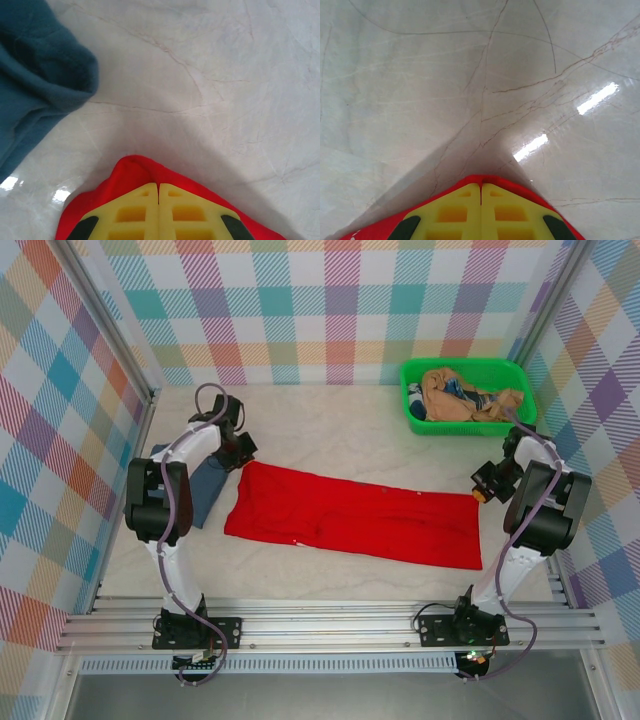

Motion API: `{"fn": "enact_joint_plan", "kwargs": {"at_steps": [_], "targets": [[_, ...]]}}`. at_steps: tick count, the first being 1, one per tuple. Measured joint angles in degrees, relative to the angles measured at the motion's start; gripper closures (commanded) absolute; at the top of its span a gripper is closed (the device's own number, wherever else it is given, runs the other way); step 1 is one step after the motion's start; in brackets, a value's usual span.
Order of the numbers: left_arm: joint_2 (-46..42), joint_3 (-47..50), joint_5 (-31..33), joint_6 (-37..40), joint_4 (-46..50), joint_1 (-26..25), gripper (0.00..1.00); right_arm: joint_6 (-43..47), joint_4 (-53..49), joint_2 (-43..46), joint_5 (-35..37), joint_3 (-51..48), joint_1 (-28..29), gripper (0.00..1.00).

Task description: Fold and stack the t-shirts

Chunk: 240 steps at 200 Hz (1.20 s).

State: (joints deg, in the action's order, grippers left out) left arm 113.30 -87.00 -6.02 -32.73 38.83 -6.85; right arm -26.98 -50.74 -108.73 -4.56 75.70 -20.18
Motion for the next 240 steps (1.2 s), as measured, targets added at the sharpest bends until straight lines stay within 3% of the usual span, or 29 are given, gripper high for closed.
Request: {"fn": "enact_joint_plan", "kwargs": {"at_steps": [60, 128, 152, 169, 199, 220, 240], "targets": [[0.76, -5.35, -2.75, -2.08, 3.76, 2.82, 1.0, -0.2, -2.51, -1.29, -0.02, 2.45, 0.02, 1.0], [8.13, -14.93, -5.14, -2.67, 7.54, 3.52, 1.0, -0.2, -3.93, -3.37, -0.42, 5.29, 0.0, 1.0], [11.17, -15.17, -5.75, -3.15, 5.57, 3.78, 0.91, -0.22, -3.61, -5.49, -0.57, 5.33, 0.0, 1.0], [12.98, -15.54, -6.6, -4.04, 3.72, 3.89, 0.74, -0.48, -3.23, -5.99, -0.7, 5.33, 0.0, 0.83], [12.92, -16.02, -5.33, -4.63, 2.43, 3.87, 0.56, -1.14, -2.64, -5.05, -0.2, 5.33, 0.09, 0.61], [8.63, -13.22, -2.32, -5.09, 1.95, 3.08, 0.56, -1.27, -1.99, -0.96, 1.07, 4.59, 0.85, 0.57], [1.7, -9.6, -1.55, -5.6, 2.91, 1.97, 0.62, -2.01, -1.53, 6.03, 2.38, 2.62, 2.73, 0.62]]}}
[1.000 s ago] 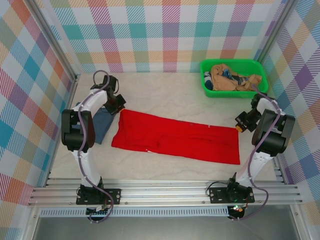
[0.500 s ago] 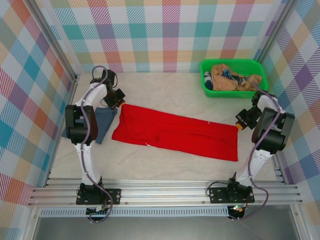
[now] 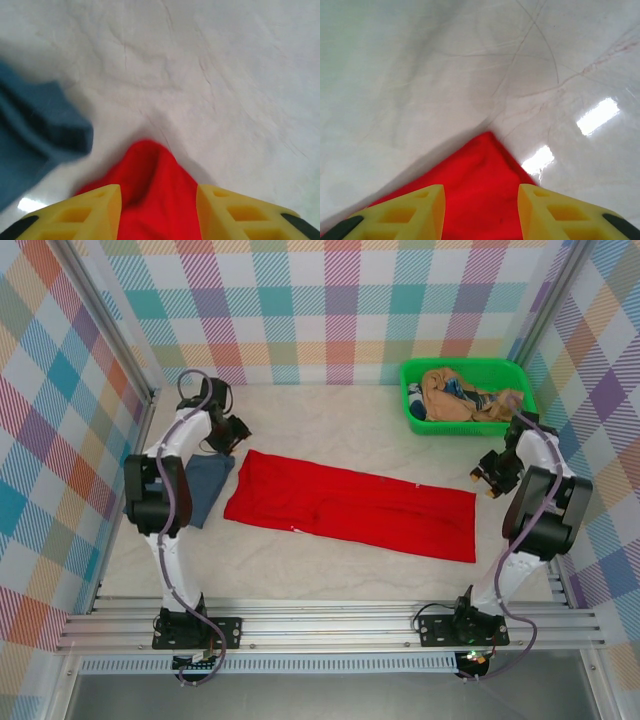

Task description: Fold and stack the t-shirts

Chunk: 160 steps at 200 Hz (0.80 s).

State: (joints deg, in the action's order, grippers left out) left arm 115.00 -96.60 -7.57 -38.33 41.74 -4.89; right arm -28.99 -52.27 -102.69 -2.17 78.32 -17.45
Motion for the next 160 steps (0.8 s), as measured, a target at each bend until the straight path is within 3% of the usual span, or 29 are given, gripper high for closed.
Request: {"fn": "enact_joint_plan", "kwargs": {"at_steps": [32, 60, 77, 117, 160], "targets": [[-10.6, 9.55, -1.62, -1.68, 0.94, -5.35, 0.66, -2.03, 0.13, 10.23, -0.26, -5.35, 8.7, 0.65], [-16.83, 20.76, -3.61, -3.76, 3.02, -10.29, 0.68, -3.8, 0.24, 13.27, -1.66, -11.45, 19.34, 0.66], [-18.56, 25.79, -5.62, -5.33, 3.04, -12.96, 0.72, -5.35, 0.63, 15.17, -3.19, -17.73, 22.45, 0.66], [-18.86, 32.5, -6.71, -10.27, 2.67, -17.38, 0.74, -6.6, -1.64, 17.03, -3.08, -24.81, 19.58, 0.65], [-18.86, 33.4, -1.88, -15.37, 2.32, -14.62, 0.74, -5.62, -0.96, 14.12, -2.89, -21.24, 9.27, 0.65]]}}
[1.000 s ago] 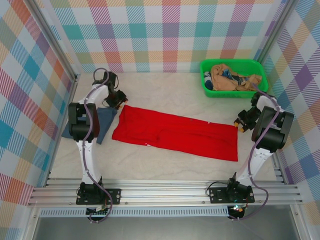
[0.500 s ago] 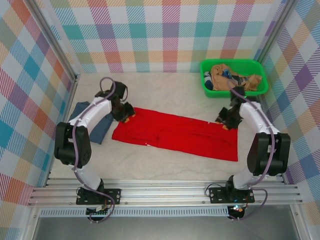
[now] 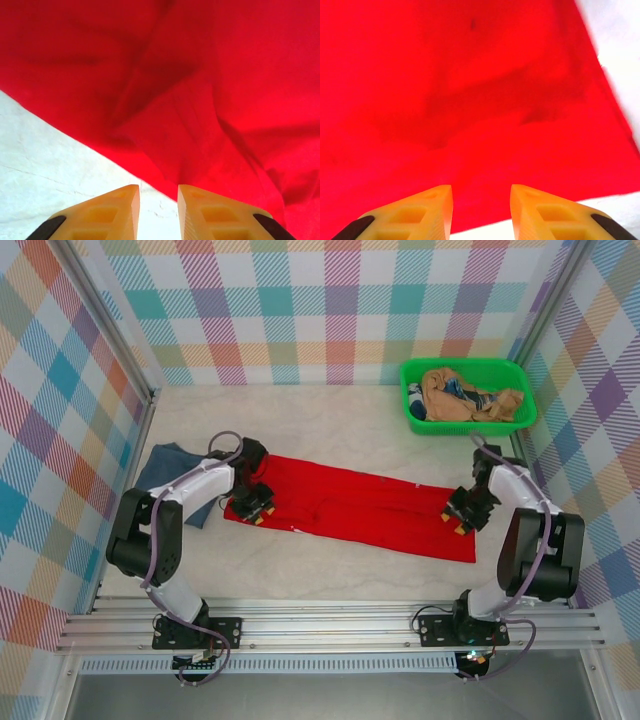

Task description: Fold and stack the t-shirts

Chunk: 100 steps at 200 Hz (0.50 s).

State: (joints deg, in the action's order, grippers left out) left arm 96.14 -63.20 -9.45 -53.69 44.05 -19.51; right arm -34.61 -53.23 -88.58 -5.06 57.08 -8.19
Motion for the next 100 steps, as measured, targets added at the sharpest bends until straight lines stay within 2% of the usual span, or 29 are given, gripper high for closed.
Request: {"fn": "enact_joint_plan", "kwargs": {"at_steps": [31, 63, 76, 100], "targets": [[0.13, 0.13, 1.16, -4.98, -1.44, 0.33, 0.75, 1.16, 1.18, -7.85, 0.57, 8.72, -1.2, 0.67], [4.28, -0.39, 1.99, -8.26, -3.63, 0.33, 0.75, 1.16, 2.16, -16.04, 1.01, 10.14, -3.32, 0.71], [8.46, -3.23, 3.08, -8.13, -2.8, 0.74, 0.77, 0.98, 0.59, -18.99, 0.44, 10.78, -4.07, 0.71], [15.1, -12.13, 4.17, -6.45, 0.24, 1.77, 0.77, 0.68, -0.46, -19.08, -0.22, 10.86, -4.52, 0.7]]}}
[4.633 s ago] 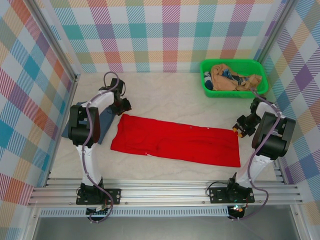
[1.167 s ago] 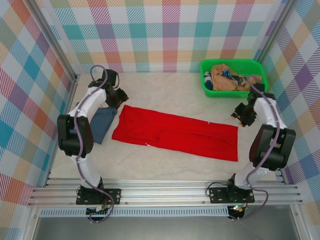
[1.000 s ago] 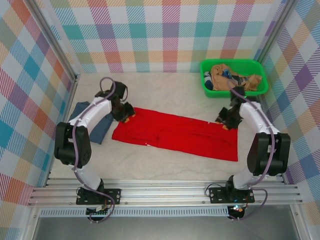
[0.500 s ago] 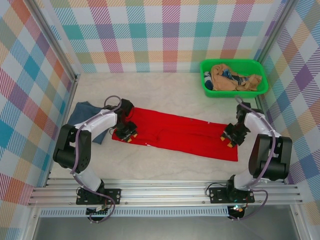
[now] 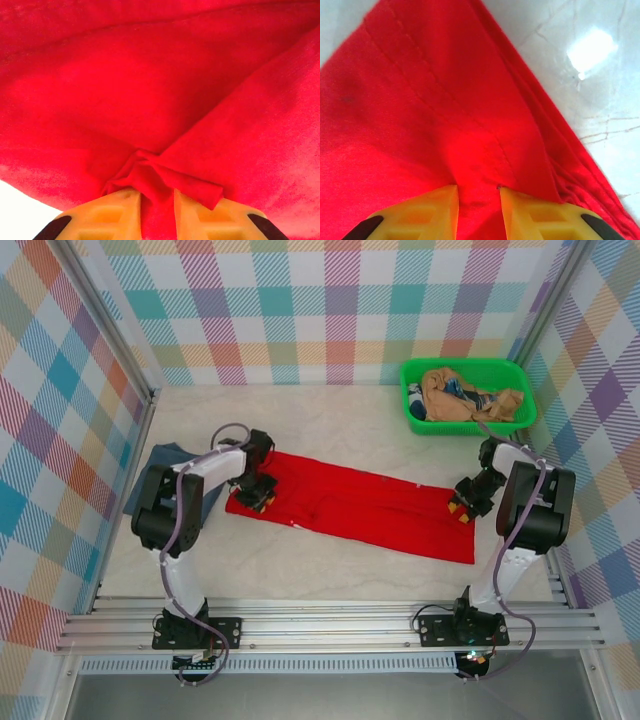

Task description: Fold and stack the t-shirts

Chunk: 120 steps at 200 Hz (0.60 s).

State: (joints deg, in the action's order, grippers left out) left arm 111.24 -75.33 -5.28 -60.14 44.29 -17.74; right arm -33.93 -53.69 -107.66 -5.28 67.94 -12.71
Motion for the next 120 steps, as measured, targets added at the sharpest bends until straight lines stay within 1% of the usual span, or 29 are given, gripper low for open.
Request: {"fn": "enact_joint_plan", "kwargs": {"at_steps": [26, 46, 66, 87, 99, 110, 120], "targets": [[7.06, -10.45, 0.76, 2.62, 0.74, 2.25, 0.77, -1.31, -0.11, 2.75, -1.07, -3.91, 1.03, 0.68], [15.17, -23.47, 0.72, 5.25, 1.46, 4.04, 0.75, -3.3, -1.27, 5.29, -2.16, -7.72, 4.55, 0.68], [24.04, -37.88, 0.39, 7.32, 0.02, 5.16, 0.71, -6.25, -2.38, 6.69, -3.78, -10.43, 11.78, 0.68], [34.69, -55.71, -1.27, 8.72, -0.09, 5.88, 0.69, -10.62, -2.27, 8.15, -6.05, -12.48, 21.11, 0.68], [40.48, -65.85, -2.38, 9.31, 0.7, 5.95, 0.67, -12.83, -2.21, 8.87, -7.56, -12.87, 25.75, 0.66], [43.45, -71.32, -2.91, 10.29, 1.31, 5.92, 0.66, -14.34, -1.97, 9.49, -9.31, -12.81, 28.5, 0.64], [43.78, -72.24, -3.06, 10.99, 2.43, 5.86, 0.65, -15.02, -2.4, 9.77, -10.19, -12.09, 29.68, 0.6]]}}
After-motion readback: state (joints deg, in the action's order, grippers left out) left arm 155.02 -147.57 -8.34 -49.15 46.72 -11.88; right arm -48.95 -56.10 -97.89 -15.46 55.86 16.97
